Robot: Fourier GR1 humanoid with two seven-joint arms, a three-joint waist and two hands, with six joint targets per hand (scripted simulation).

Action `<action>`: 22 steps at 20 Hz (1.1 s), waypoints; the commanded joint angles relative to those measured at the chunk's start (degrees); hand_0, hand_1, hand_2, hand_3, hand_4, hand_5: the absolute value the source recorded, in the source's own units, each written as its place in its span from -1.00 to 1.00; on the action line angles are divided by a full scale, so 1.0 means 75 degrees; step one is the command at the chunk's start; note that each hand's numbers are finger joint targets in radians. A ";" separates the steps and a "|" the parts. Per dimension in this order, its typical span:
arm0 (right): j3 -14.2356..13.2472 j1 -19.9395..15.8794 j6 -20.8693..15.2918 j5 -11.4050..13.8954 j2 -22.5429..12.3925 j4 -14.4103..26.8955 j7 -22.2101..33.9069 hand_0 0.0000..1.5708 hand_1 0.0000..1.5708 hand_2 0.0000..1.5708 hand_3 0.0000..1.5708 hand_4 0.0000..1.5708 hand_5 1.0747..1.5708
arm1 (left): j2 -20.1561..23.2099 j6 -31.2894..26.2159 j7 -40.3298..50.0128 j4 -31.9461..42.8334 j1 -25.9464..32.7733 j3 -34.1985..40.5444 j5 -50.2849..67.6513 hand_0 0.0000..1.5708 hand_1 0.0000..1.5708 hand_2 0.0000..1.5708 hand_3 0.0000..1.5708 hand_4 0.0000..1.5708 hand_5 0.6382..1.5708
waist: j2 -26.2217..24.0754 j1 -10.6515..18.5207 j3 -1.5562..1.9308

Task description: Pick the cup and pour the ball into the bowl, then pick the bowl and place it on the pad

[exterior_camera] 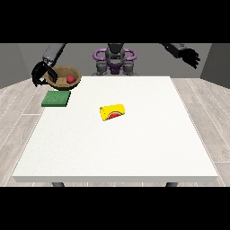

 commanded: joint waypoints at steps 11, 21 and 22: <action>-0.1008 -0.0360 -0.0478 -0.0525 -0.0367 0.0511 -0.0663 1.00 1.00 1.00 -0.68 -0.31 0.96 | 0.2010 -0.1668 -0.0523 0.1246 -0.0475 0.1565 0.1278 -1.00 -1.00 -1.00 -1.00 0.51 0.97 | 0.1168 0.0193 0.0007; -0.0894 -0.0582 0.0297 -0.0500 -0.0813 0.0897 -0.0509 -1.00 -1.00 -0.54 -0.43 -1.00 0.36 | 0.1838 -0.1404 -0.0968 0.1371 -0.0155 0.1414 0.0943 -1.00 -1.00 -1.00 -1.00 0.50 0.95 | 0.1051 0.0061 0.0001; -0.0757 -0.0606 -0.0025 -0.0353 -0.0528 0.1091 -0.0289 -1.00 -1.00 -0.77 -0.85 -1.00 0.28 | 0.1637 -0.1277 -0.0439 0.0834 -0.0155 0.1166 0.0974 -1.00 -1.00 -1.00 -1.00 0.50 0.96 | 0.0615 0.0280 0.0005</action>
